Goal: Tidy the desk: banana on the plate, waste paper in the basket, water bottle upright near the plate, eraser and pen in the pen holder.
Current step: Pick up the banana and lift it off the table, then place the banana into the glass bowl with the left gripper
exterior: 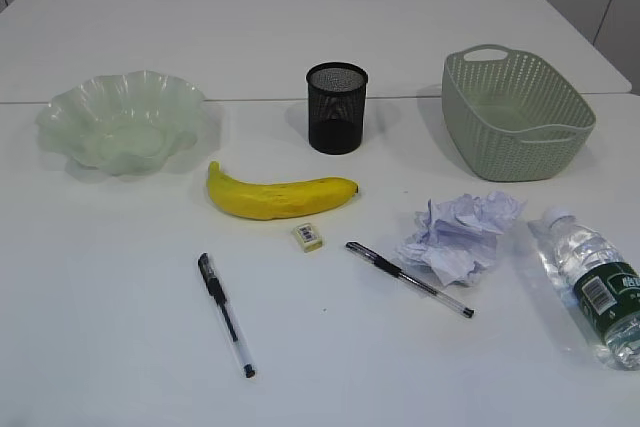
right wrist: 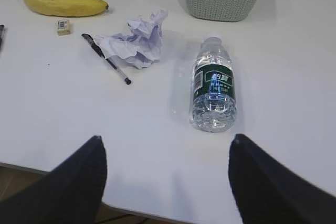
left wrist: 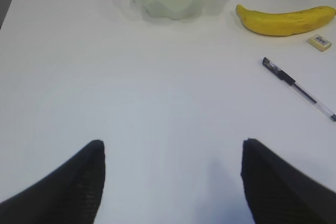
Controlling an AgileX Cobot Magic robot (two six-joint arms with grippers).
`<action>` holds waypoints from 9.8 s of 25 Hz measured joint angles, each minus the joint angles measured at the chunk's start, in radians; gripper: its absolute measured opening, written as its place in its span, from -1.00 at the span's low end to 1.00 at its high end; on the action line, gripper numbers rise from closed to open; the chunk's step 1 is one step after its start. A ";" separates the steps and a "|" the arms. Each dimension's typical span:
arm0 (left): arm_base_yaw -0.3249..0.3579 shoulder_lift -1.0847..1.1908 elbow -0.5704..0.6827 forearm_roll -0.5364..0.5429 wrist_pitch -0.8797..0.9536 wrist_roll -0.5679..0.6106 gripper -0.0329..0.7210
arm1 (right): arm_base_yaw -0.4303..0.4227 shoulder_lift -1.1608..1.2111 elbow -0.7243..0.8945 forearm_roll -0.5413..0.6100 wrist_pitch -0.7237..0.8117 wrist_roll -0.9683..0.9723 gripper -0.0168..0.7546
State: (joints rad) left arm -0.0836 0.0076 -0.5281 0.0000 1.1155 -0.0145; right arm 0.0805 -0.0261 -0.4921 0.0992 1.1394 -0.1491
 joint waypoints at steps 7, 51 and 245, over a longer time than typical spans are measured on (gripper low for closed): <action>0.000 0.000 0.000 0.000 0.000 0.000 0.62 | 0.000 0.000 0.000 0.000 0.000 0.000 0.43; 0.000 0.000 0.000 0.000 0.000 0.000 0.62 | 0.000 0.000 -0.012 0.037 -0.016 -0.002 0.43; -0.028 2.182 -1.636 -0.186 0.126 0.450 -0.15 | 0.000 1.088 -0.568 0.261 0.098 -0.076 0.43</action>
State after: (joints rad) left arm -0.1115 2.1901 -2.1640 -0.1863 1.2413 0.4354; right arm 0.0805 1.0622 -1.0598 0.3606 1.2376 -0.2253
